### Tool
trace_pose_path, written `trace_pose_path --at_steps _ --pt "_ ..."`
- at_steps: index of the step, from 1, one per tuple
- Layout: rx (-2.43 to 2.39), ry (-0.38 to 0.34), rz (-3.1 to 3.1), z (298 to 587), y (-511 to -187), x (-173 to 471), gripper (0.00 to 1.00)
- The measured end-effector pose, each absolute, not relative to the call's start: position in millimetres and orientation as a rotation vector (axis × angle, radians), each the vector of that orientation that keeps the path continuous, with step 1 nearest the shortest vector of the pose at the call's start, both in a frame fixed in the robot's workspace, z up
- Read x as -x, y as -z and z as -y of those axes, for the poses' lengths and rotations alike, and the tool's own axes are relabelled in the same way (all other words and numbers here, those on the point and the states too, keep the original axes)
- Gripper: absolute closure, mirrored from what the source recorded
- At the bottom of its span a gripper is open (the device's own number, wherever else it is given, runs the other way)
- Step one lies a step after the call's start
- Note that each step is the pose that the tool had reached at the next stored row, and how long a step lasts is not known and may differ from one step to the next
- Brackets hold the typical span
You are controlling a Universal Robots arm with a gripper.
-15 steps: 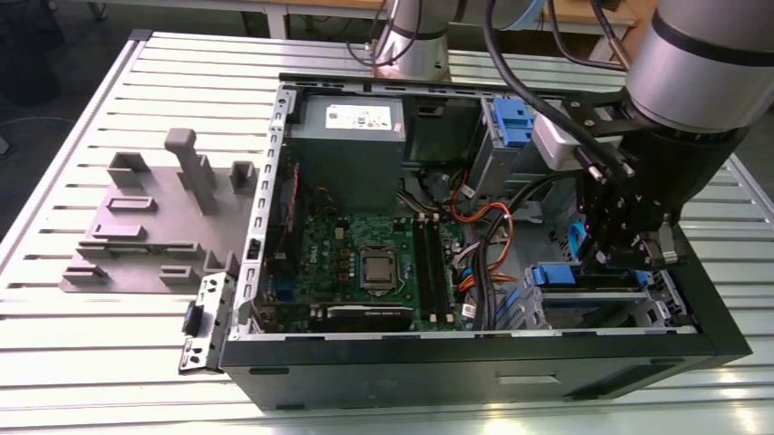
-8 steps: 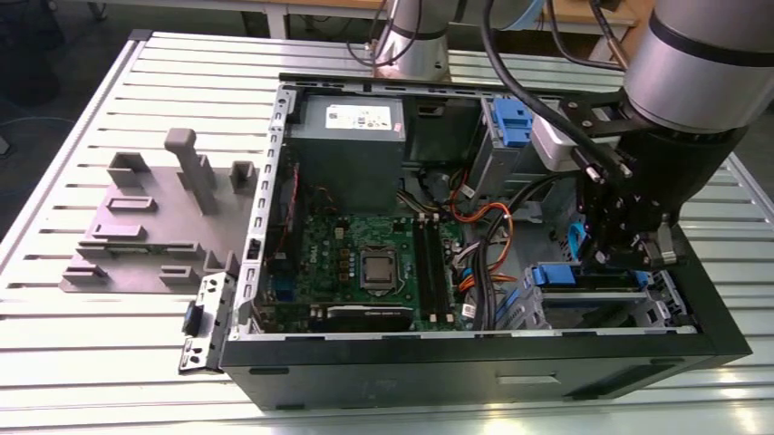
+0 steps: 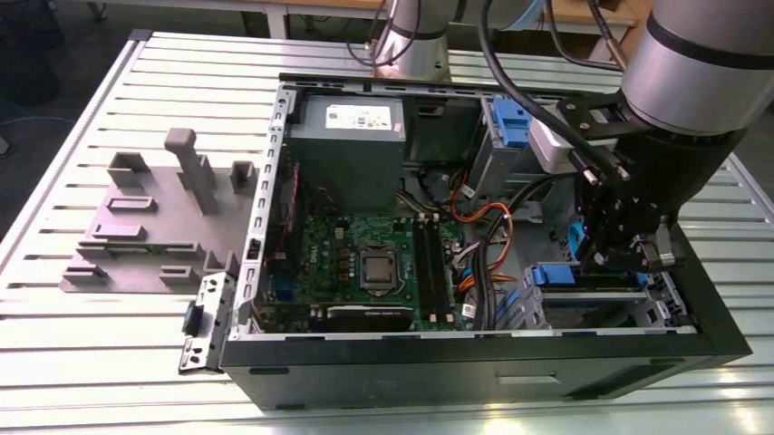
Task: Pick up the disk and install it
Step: 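Insert the second disk wire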
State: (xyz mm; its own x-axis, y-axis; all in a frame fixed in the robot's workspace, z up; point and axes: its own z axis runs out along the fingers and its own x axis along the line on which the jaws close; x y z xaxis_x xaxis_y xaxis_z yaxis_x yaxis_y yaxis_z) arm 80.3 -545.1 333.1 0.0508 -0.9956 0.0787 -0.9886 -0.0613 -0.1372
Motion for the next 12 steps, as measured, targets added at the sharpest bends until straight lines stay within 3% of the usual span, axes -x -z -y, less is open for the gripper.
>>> trace_pose_path --at_steps 12 --pt "2.210 0.169 -2.097 557 -333 -80 0.84"
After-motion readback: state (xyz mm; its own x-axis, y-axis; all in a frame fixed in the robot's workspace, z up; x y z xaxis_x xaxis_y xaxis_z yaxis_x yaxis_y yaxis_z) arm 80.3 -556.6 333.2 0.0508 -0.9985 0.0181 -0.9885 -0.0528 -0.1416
